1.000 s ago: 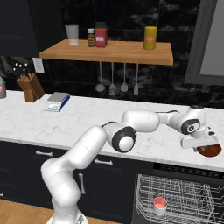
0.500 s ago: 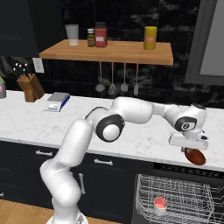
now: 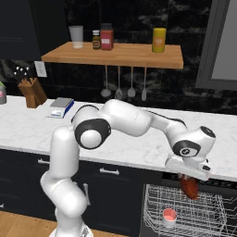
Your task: Pick up the cup and bowl from the counter, place them in the dishwasher, and close the dishwasher door.
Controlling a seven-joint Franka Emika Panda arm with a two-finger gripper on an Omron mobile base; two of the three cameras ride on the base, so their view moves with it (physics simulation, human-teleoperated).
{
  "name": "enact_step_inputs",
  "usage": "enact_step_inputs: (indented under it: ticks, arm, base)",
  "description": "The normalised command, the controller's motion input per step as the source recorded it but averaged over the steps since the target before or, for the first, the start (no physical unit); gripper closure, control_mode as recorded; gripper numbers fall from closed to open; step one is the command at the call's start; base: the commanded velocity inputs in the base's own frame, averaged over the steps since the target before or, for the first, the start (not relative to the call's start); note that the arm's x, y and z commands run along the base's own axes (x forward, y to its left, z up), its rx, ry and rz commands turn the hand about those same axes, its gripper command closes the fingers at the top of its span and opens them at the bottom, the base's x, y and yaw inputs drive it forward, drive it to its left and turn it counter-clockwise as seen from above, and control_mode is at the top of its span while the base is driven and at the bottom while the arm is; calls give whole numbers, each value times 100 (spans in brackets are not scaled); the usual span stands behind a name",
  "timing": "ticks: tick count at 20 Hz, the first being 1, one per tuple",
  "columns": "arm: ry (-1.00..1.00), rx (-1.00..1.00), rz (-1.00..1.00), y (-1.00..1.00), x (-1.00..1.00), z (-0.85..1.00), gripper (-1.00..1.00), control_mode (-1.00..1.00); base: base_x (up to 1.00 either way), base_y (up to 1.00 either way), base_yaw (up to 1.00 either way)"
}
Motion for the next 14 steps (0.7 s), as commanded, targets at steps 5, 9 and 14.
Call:
enact_step_inputs:
  ticks: [5,9,14]
  arm:
    - [-1,1,0,-21,-100,12,100,-100]
    - [0,0,28,-2,-100,-5,100,-100]
    - [-2,0,56,0,-82,0,100,-100]
  base:
    - [0,0,0]
    - [0,0,0]
    - [0,0,0]
